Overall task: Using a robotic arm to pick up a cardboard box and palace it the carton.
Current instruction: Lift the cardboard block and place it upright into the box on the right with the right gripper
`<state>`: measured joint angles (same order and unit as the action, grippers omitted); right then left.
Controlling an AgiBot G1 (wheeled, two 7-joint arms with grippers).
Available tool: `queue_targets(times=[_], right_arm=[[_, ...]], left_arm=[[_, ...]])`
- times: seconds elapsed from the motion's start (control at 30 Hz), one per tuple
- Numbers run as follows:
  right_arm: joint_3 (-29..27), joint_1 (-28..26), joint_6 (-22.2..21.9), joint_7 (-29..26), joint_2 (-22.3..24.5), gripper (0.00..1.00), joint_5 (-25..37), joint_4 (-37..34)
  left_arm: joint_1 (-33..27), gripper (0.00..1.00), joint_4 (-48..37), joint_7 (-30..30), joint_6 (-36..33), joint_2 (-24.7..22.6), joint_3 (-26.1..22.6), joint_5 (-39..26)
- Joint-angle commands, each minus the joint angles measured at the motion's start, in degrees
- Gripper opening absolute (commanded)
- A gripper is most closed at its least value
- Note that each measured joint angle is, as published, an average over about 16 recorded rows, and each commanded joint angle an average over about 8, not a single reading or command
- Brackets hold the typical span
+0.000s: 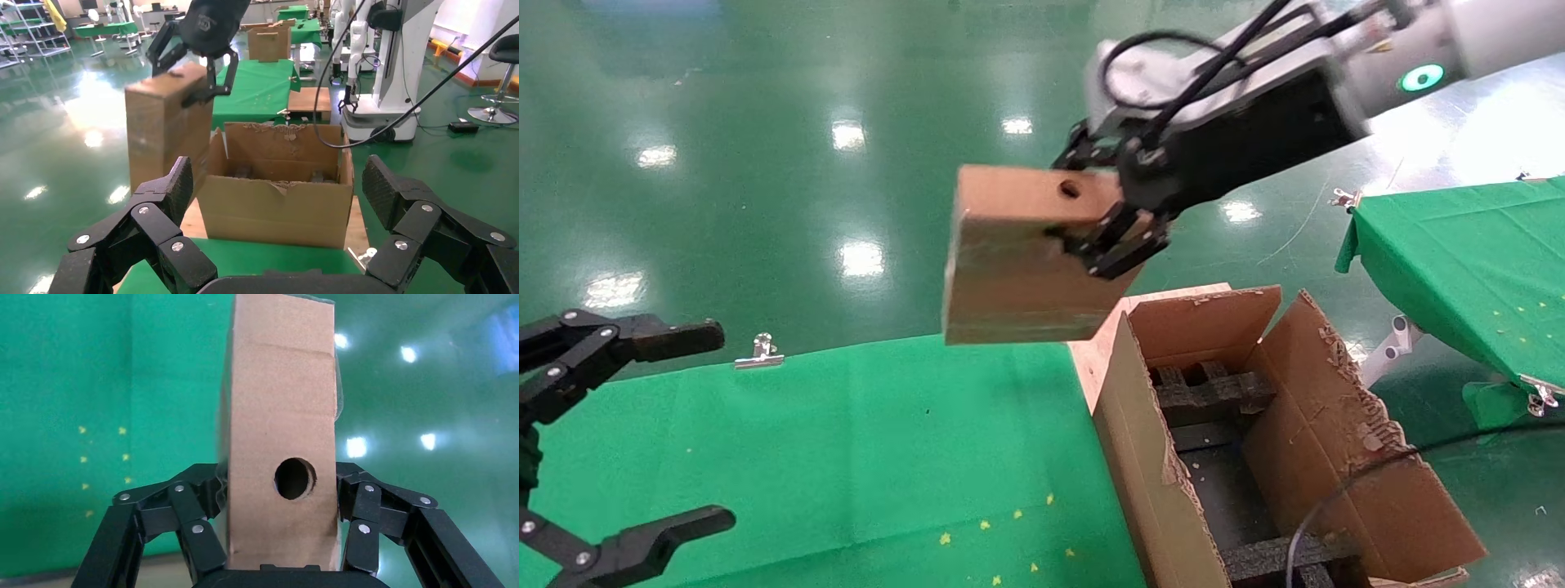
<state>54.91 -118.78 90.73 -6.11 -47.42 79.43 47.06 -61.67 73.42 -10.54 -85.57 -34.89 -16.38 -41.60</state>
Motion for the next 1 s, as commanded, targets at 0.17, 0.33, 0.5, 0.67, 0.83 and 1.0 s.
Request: queue_targets(times=[0.17, 0.33, 0.5, 0.67, 0.83, 1.0], right_arm=[[2.05, -1.20, -0.40, -0.22, 4.94, 0.00, -1.73, -1.21], [3.33, -1.83, -0.54, -1.84, 11.37, 0.00, -1.10, 0.43], [4.79, -2.16, -0.58, -4.60, 18.60, 0.00, 0.04, 3.98], [6.15, -0.84, -1.14, -7.91, 26.10, 0.00, 0.27, 8.62], [7.33, 1.86, -2.66, -11.55, 32.62, 0.00, -0.30, 13.68], [8.92, 5.68, -6.00, -15.00, 37.85, 0.00, -2.02, 18.28]], left_arm=[[-0.01, 1.00, 0.00, 0.01, 0.01, 0.01, -0.02, 0.02], [-0.01, 1.00, 0.00, 0.02, 0.02, 0.02, -0.04, 0.03], [-0.01, 1.00, 0.00, 0.03, 0.03, 0.03, -0.06, 0.04], [-0.02, 1.00, 0.00, 0.04, 0.03, 0.03, -0.08, 0.05], [-0.02, 1.00, 0.00, 0.05, 0.04, 0.04, -0.10, 0.07], [-0.03, 1.00, 0.00, 0.06, 0.05, 0.05, -0.12, 0.08]])
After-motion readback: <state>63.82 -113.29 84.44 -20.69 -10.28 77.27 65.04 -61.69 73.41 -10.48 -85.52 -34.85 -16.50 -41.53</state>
